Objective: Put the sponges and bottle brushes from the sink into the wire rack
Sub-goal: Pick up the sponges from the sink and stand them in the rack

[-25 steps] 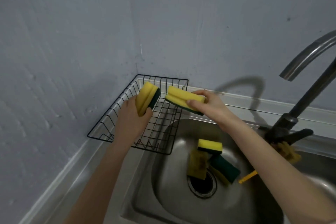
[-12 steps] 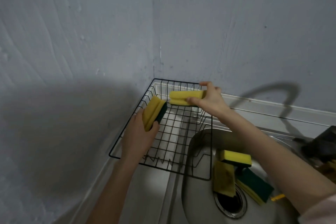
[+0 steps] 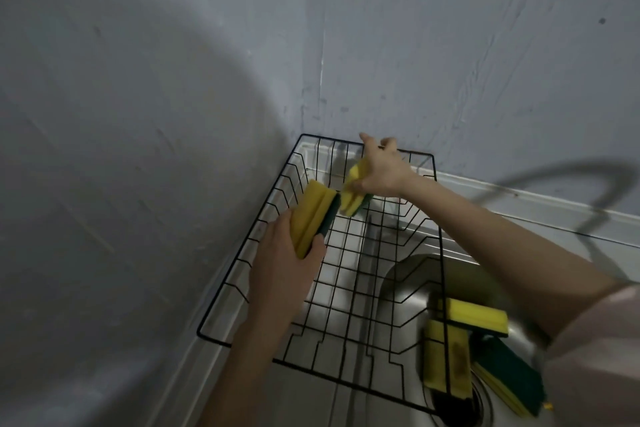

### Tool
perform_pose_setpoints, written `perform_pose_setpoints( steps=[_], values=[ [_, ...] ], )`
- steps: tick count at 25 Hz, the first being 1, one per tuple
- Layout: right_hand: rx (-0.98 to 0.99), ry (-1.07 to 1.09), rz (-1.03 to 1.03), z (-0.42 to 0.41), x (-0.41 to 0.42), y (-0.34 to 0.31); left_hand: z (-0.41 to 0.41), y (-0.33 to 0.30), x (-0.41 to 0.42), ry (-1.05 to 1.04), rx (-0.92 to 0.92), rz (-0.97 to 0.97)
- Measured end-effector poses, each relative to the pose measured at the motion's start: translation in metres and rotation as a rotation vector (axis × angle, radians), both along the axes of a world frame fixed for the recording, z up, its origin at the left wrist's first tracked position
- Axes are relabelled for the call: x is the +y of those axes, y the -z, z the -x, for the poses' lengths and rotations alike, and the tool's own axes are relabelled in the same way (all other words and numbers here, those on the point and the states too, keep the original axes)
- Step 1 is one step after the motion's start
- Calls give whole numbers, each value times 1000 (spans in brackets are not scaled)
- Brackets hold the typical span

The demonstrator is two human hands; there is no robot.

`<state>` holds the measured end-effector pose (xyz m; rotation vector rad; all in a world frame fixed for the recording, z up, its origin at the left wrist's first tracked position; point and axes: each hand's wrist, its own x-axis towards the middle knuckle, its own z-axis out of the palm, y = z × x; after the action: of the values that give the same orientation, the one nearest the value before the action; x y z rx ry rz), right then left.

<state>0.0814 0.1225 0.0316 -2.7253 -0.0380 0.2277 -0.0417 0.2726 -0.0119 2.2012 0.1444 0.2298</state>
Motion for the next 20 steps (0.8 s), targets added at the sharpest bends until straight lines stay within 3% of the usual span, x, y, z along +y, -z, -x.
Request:
perform_pose_setpoints(
  steps=[7,20],
  values=[
    [-118,-67,-79,-15,33,33,0,8,5,-12,44,51],
    [-39,-57,-224,-18,17,66,-6,18,10,-21,52,94]
  ],
)
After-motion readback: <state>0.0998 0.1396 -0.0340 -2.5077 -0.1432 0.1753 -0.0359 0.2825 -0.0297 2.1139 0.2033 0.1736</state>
